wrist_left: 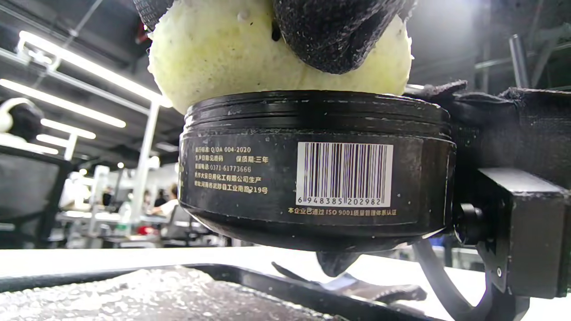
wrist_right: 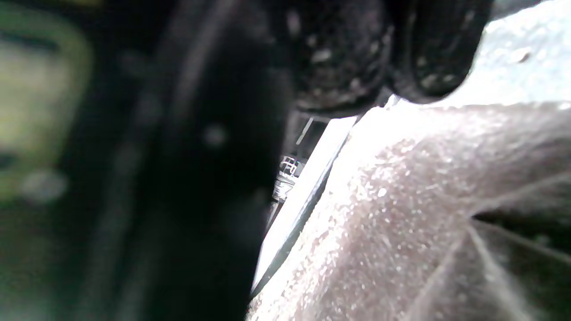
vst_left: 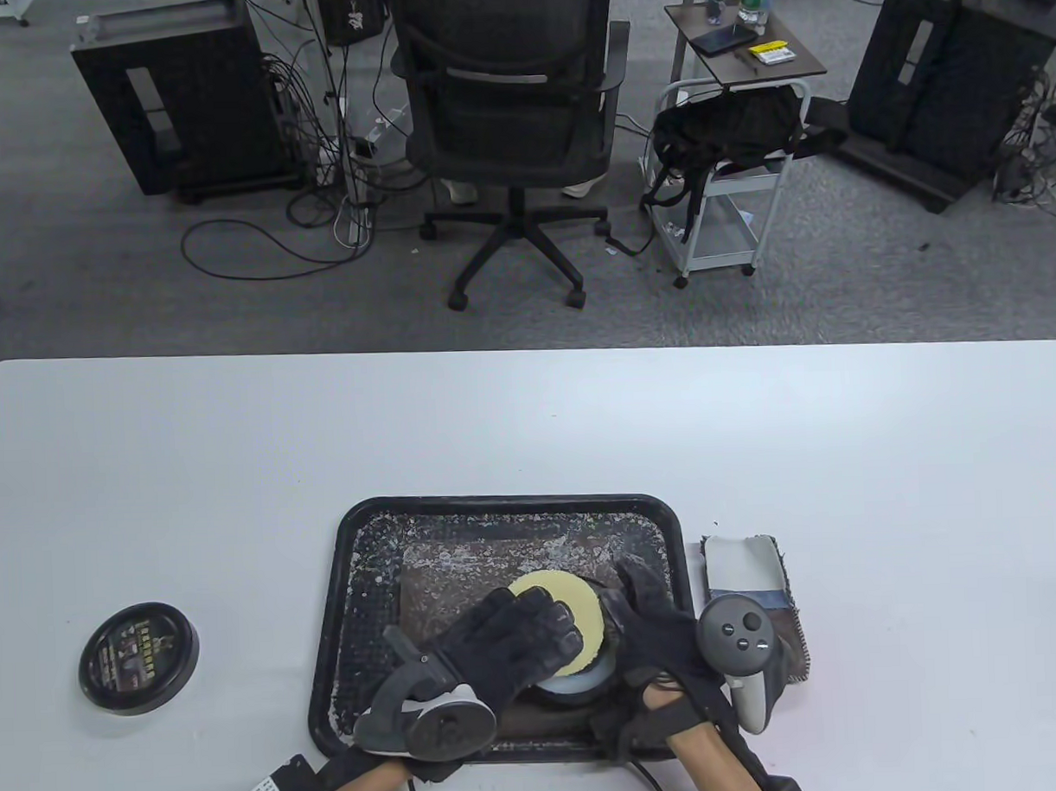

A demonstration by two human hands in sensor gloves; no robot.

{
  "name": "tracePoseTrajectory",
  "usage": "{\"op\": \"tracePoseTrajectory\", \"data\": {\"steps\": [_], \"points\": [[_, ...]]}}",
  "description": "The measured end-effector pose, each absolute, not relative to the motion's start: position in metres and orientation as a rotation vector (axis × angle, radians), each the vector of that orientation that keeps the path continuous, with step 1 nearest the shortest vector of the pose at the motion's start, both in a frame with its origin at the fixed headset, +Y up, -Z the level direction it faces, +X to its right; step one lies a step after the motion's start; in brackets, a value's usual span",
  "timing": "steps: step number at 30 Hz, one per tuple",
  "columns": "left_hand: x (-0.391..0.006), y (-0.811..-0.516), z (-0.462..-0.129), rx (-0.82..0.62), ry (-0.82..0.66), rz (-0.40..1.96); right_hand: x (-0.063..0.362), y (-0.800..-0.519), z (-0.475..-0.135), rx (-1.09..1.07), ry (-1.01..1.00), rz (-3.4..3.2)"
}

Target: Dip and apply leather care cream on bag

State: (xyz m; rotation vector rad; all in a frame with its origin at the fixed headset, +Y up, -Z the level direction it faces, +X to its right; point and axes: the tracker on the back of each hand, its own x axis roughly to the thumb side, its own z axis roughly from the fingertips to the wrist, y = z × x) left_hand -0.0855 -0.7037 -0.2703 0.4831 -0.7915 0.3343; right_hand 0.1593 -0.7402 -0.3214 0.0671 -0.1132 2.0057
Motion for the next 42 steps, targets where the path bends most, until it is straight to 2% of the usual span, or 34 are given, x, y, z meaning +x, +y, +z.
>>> {"op": "tracePoseTrajectory", "data": {"steps": [6,9,19,26,31,37,42], "points": [[-0.076,-0.711,-0.259,0.5,-0.903,0.268,0.158,-0.741,-0.321,0.103,-0.094,2.024],[-0.068,-0.713,-0.255,0.51,-0.904,0.205,0.153,-0.742,-0.318,0.136,-0.066,2.025],[-0.048,-0.733,-0.253,0.366,-0.94,0.022,0.151,-0.738,-0.309,0.163,-0.037,2.142],[-0.048,-0.734,-0.252,0.352,-0.942,0.001,0.148,-0.737,-0.307,0.185,0.012,2.145],[-0.041,-0.734,-0.251,0.312,-0.902,-0.016,0.144,-0.741,-0.306,0.151,0.043,2.157],[-0.035,-0.729,-0.255,0.217,-0.738,0.074,0.138,-0.744,-0.302,0.09,0.072,2.19],[-0.033,-0.725,-0.254,0.213,-0.662,0.082,0.132,-0.742,-0.3,0.081,0.052,2.211]]}}
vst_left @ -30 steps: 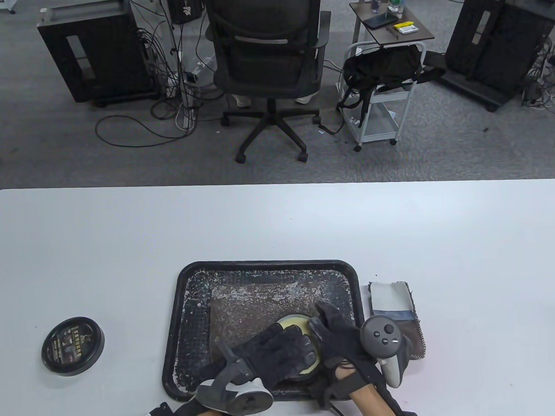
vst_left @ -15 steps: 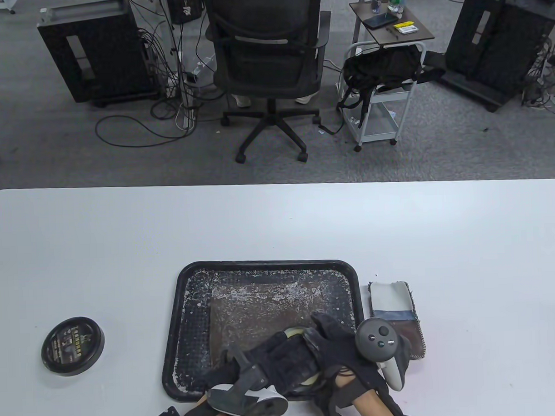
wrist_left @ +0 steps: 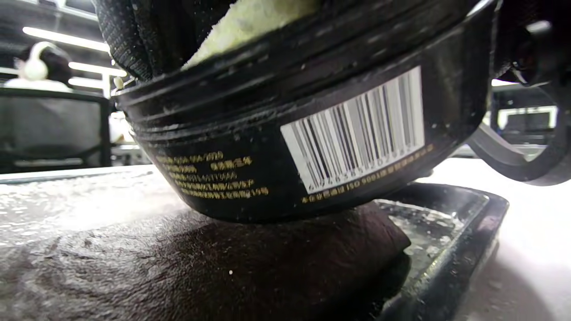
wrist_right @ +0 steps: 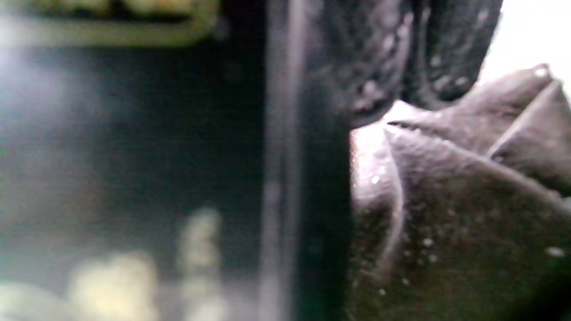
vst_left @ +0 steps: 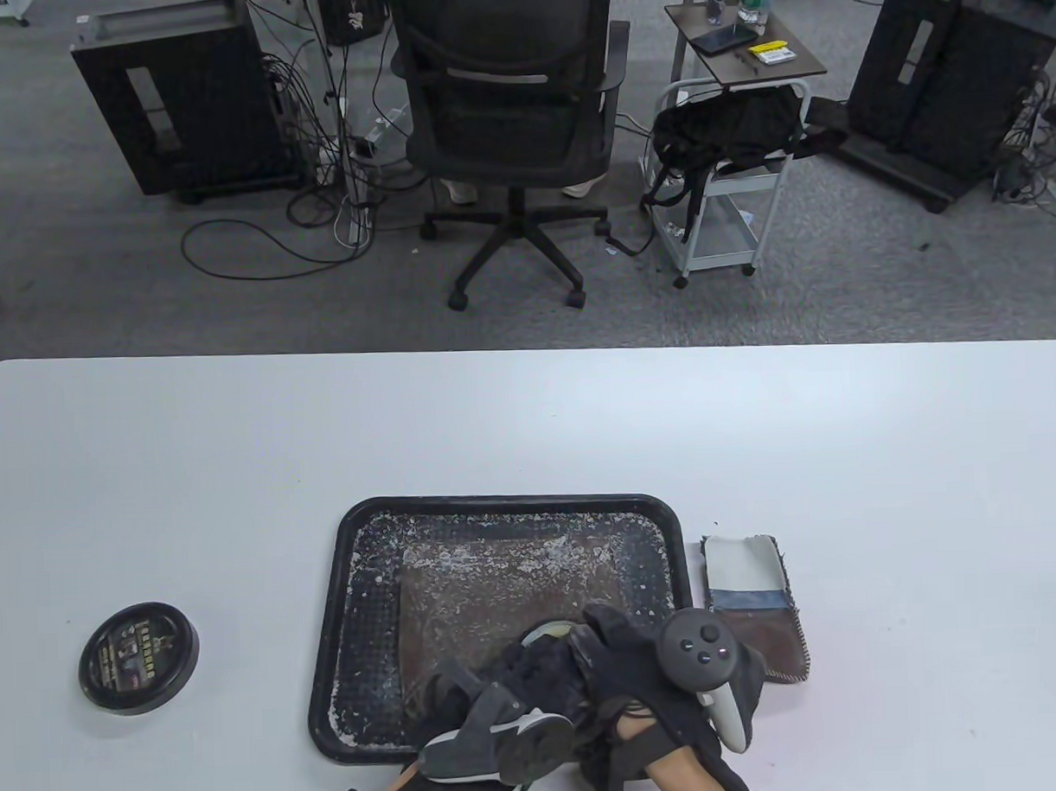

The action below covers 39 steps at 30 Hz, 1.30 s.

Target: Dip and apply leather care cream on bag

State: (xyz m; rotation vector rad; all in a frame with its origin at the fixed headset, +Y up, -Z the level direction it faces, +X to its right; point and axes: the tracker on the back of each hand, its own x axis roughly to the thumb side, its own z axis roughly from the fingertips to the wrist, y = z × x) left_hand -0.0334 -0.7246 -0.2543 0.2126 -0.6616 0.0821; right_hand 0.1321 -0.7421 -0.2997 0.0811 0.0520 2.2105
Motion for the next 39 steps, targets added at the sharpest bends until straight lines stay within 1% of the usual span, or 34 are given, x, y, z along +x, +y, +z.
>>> {"op": "tracePoseTrajectory", "data": {"steps": [4,7,11,13,19,24,29,32,35,39], "points": [[-0.03,-0.723,-0.251,0.208,-0.61,0.036,0.124,-0.742,-0.297,0.105,0.064,2.253],[-0.032,-0.725,-0.251,0.222,-0.615,0.04,0.123,-0.744,-0.296,0.102,0.062,2.259],[-0.039,-0.732,-0.257,0.213,-0.685,0.203,0.128,-0.749,-0.299,0.085,0.08,2.215],[-0.042,-0.734,-0.258,0.228,-0.714,0.23,0.128,-0.751,-0.3,0.085,0.09,2.199],[-0.049,-0.734,-0.257,0.214,-0.797,0.338,0.134,-0.753,-0.303,0.088,0.128,2.133],[-0.055,-0.732,-0.259,0.173,-0.903,0.437,0.139,-0.756,-0.305,0.125,0.217,2.045],[-0.058,-0.729,-0.259,0.119,-0.989,0.45,0.14,-0.755,-0.305,0.19,0.269,2.017],[-0.055,-0.729,-0.255,0.145,-0.964,0.412,0.14,-0.753,-0.305,0.174,0.243,2.033],[-0.049,-0.727,-0.25,0.201,-0.926,0.343,0.139,-0.752,-0.303,0.149,0.225,2.069],[-0.044,-0.724,-0.247,0.238,-0.825,0.26,0.134,-0.748,-0.298,0.13,0.18,2.154]]}}
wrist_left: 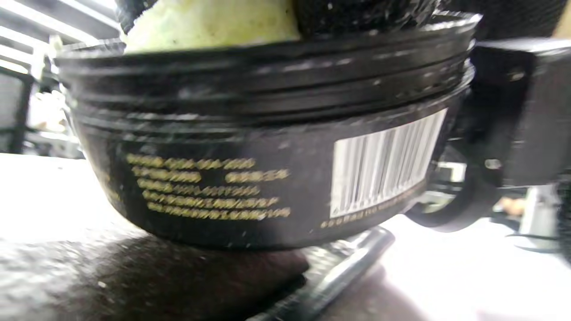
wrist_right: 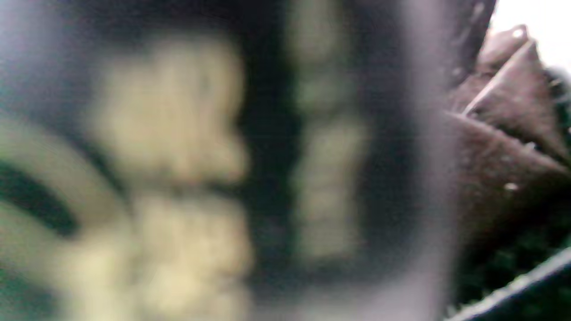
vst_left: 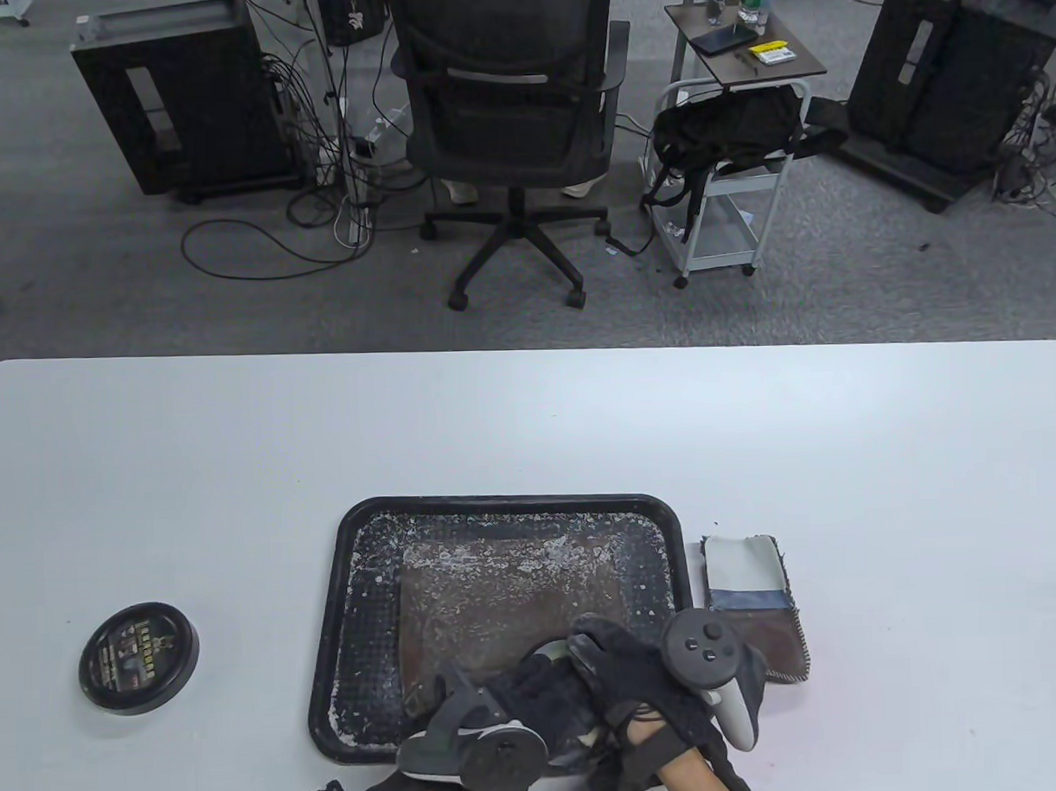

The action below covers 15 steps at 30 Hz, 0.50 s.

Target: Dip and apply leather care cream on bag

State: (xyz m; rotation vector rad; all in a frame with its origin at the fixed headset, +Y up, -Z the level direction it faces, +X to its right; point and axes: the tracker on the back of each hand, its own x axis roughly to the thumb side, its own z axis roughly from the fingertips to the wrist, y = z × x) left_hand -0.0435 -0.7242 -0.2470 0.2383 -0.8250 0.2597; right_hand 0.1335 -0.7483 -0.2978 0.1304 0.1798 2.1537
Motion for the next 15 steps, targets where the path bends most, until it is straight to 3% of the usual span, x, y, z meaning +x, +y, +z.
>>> {"op": "tracePoseTrajectory", "data": {"steps": [6,15], "points": [[-0.035,-0.721,-0.244,0.238,-0.667,0.125,0.124,-0.747,-0.295,0.128,0.161,2.209],[-0.048,-0.717,-0.244,0.37,-0.695,0.224,0.142,-0.743,-0.299,0.116,0.128,2.009]]}}
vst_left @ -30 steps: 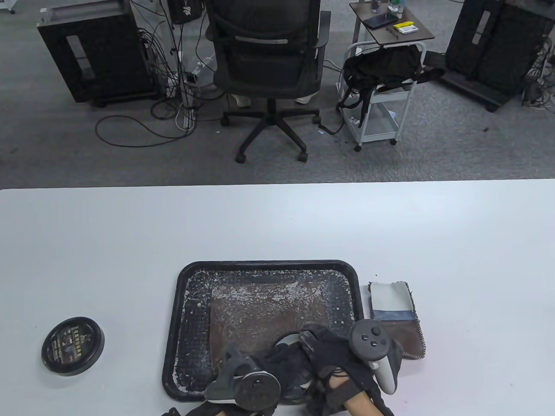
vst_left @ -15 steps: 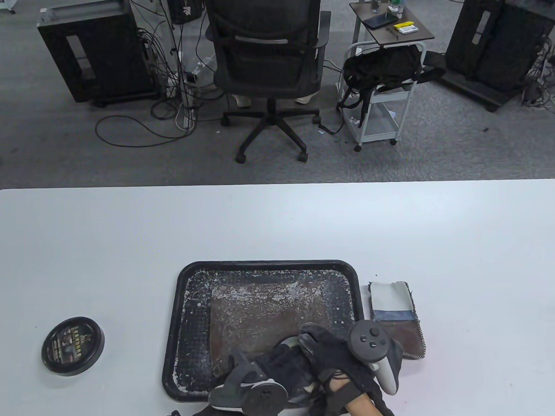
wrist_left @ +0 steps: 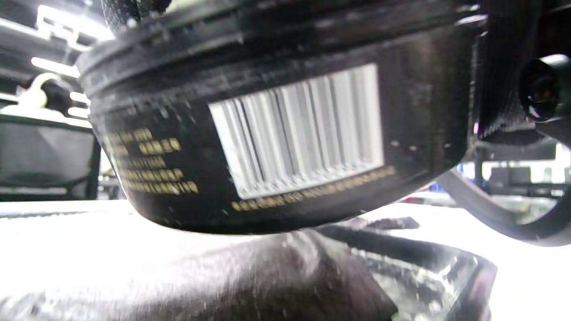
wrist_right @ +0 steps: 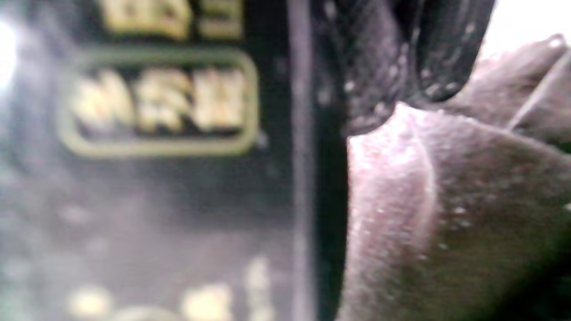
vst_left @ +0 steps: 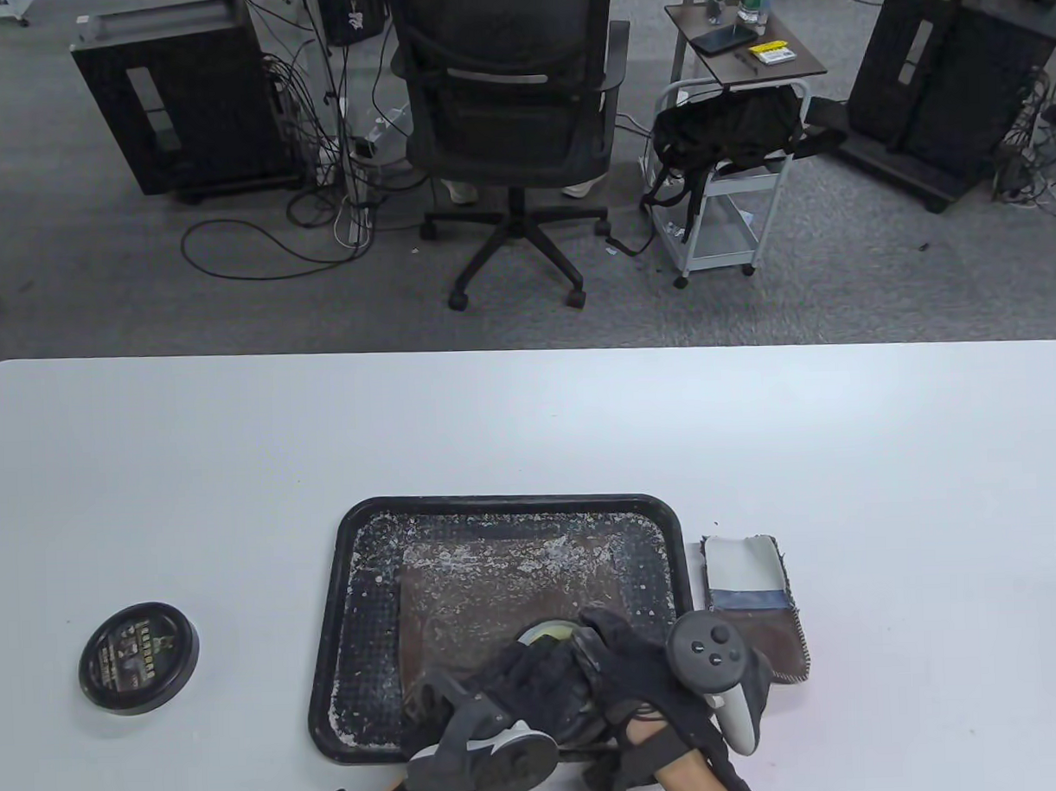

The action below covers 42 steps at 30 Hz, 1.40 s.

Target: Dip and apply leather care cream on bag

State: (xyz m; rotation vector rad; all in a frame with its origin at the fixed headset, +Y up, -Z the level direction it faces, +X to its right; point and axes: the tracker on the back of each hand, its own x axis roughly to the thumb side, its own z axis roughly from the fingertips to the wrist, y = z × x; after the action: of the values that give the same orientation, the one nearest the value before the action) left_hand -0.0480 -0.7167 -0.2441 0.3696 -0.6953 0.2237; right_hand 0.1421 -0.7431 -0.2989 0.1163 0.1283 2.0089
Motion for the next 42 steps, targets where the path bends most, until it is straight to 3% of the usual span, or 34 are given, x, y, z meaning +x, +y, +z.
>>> {"op": "tracePoseTrajectory", "data": {"steps": [11,24,35,42], "points": [[-0.062,-0.704,-0.225,0.595,-0.761,0.307,0.192,-0.733,-0.304,-0.026,-0.031,1.929],[-0.086,-0.708,-0.231,0.583,-0.712,0.41,0.317,-0.709,-0.289,-0.38,-0.447,1.74],[-0.09,-0.707,-0.232,0.574,-0.701,0.419,0.42,-0.742,-0.265,-0.805,-0.632,1.527],[-0.092,-0.707,-0.234,0.567,-0.688,0.425,0.435,-0.76,-0.26,-1.0,-0.623,1.514]]}}
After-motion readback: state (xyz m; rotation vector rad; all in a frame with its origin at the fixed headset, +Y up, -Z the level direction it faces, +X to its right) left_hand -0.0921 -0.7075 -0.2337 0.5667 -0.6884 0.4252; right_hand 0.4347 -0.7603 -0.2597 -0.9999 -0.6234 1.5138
